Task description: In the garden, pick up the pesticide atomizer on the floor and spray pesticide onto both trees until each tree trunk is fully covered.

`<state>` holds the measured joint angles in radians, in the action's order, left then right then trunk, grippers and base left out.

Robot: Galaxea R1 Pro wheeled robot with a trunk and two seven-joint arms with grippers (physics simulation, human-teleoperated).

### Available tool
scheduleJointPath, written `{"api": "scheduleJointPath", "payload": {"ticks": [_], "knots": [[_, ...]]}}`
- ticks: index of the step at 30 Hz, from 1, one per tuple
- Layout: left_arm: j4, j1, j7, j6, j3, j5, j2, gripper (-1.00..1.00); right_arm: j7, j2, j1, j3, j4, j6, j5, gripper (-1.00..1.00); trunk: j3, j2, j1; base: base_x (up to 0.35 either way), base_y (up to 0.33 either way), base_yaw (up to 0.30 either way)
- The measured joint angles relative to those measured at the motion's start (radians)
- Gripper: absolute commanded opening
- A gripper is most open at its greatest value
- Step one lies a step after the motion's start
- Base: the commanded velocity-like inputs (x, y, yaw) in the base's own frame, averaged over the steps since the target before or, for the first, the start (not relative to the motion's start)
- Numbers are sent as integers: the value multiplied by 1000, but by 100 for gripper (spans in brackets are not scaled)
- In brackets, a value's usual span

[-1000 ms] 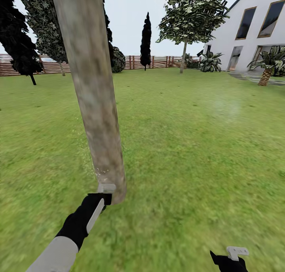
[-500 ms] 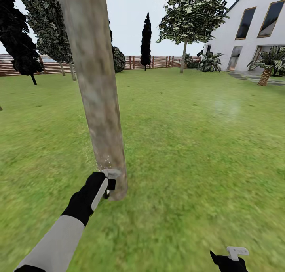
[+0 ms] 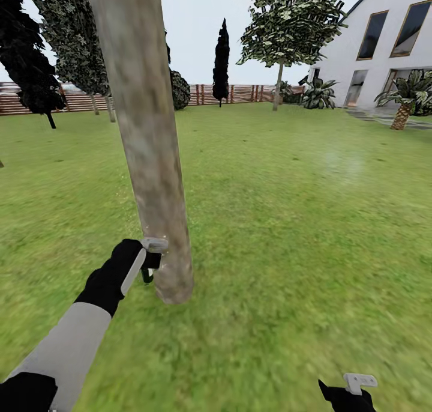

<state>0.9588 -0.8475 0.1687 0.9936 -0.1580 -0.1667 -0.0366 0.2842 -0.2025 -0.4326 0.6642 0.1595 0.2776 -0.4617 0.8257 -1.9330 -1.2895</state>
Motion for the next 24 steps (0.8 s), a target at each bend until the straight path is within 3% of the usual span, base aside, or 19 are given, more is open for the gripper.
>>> {"api": "scheduleJointPath", "payload": {"ticks": [2, 4, 6, 8, 9, 10, 11, 12, 14, 18, 20, 24], "knots": [[-1, -9, -26, 0, 1, 4, -13, -100, 0, 0, 0, 0, 0, 0, 0, 100, 0, 0, 0, 0, 0, 0], [-1, -21, -62, 1, 1, 11, -42, -100, 0, 0, 0, 0, 0, 0, 0, 100, 0, 0, 0, 0, 0, 0], [-1, -23, -140, 0, 2, 9, -85, -100, 0, 0, 0, 0, 0, 0, 0, 100, 0, 0, 0, 0, 0, 0], [3, -24, -224, -1, -7, 4, -101, -100, 0, 0, 0, 0, 0, 0, 0, 100, 0, 0, 0, 0, 0, 0], [13, -24, -235, 0, -24, 2, -102, -100, 0, 0, 0, 0, 0, 0, 0, 100, 0, 0, 0, 0, 0, 0], [53, -24, -243, 12, -94, -6, -102, -100, 1, 0, 0, 0, 0, 0, 0, 100, 0, 0, 0, 0, 0, 0], [95, -24, -246, 19, -128, -13, -100, -100, 1, 0, 0, 0, 0, 0, 0, 100, 0, 0, 0, 0, 0, 0], [115, -24, -247, 21, -136, -3, -101, -100, 1, 0, 0, 0, 0, 0, 0, 100, 0, 0, 0, 0, 0, 0], [131, -24, -270, 23, -139, -4, -105, -100, 1, 0, 0, 0, 0, 0, 0, 100, 0, 0, 0, 0, 0, 0], [135, -76, -393, 23, -135, 9, -197, -100, 1, 0, 0, 0, 0, 0, 0, 100, 0, 0, 0, 0, 0, 0], [135, -91, -401, 23, -135, 7, -219, -100, 1, 0, 0, 0, 0, 0, 0, 100, 0, 0, 0, 0, 0, 0], [153, -104, -404, 31, -141, -6, -213, -100, 1, 1, 0, 0, 0, 0, 0, 100, 0, 0, 0, 0, 0, 0]]}}
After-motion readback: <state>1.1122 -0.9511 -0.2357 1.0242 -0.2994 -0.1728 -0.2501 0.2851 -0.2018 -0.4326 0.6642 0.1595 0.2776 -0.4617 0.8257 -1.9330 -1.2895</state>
